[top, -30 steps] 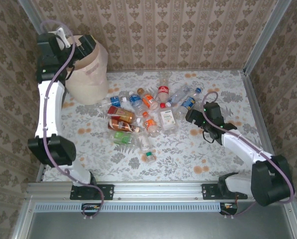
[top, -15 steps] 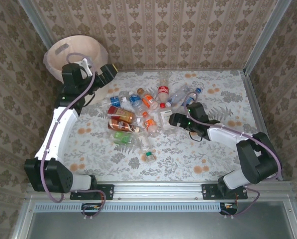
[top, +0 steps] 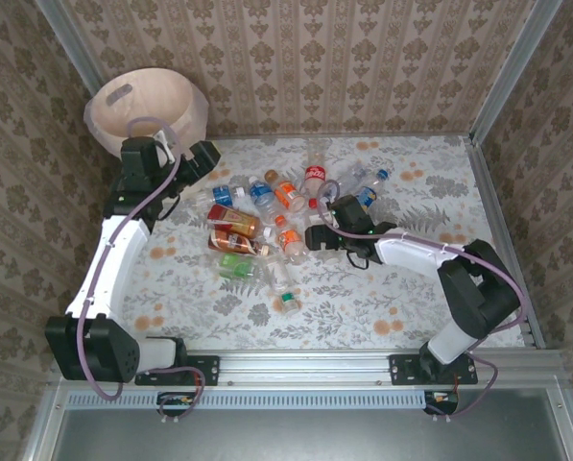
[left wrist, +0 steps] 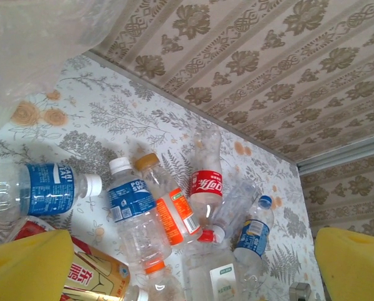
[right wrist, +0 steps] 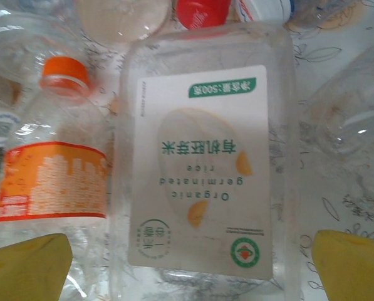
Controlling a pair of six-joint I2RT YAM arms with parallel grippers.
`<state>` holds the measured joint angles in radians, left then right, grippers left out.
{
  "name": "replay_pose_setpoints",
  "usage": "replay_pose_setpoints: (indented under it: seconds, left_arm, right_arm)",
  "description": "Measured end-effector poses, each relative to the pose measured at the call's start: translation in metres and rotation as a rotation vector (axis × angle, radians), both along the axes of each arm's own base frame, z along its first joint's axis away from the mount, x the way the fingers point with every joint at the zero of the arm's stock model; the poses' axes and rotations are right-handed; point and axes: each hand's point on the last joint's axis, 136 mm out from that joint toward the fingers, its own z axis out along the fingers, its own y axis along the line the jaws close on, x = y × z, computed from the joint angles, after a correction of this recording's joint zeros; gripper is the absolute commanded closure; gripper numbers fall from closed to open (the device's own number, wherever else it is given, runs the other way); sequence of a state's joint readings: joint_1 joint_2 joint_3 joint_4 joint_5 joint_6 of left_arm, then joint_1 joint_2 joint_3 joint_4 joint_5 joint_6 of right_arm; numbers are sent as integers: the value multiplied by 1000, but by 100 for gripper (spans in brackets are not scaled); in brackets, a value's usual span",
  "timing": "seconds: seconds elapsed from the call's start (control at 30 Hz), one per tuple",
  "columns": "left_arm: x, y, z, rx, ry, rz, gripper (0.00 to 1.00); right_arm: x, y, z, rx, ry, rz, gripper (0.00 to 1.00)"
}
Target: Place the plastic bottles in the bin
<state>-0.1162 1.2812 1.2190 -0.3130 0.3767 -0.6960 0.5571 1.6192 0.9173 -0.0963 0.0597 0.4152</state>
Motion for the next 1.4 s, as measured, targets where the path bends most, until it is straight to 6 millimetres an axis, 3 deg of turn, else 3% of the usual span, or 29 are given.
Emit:
replay_pose_setpoints:
  seconds: [0.37,0.5,0.77,0.87,0.97,1.1,1.4]
  left_arm:
    - [0,3,-2,0,6,8,0]
    - [-2,3,-11,-4,35,11,0]
    - [-6,3,-22,-9,80,12,0]
    - [-6,2,-23,-12,82,8,0]
    - [-7,-2,-23,-28,81,-7,0]
    - [-7,-20,-36,-53,101,-71,0]
    - [-34,-93,-76,-57,186,-292,0]
  right_arm:
    - [-5,1,-24,-117,61,24,0]
    - [-7,-2,-35,-155,82,28,1]
    - [-5,-9,-35,-187,56,22,16]
    - [-10,-13,-35,-185,45,24,26]
    - [-17,-16,-32,-177,31,32,28]
    - [-20,-13,-14,-116,-30,45,29]
    - [-20,9,36,73,-190,103,29]
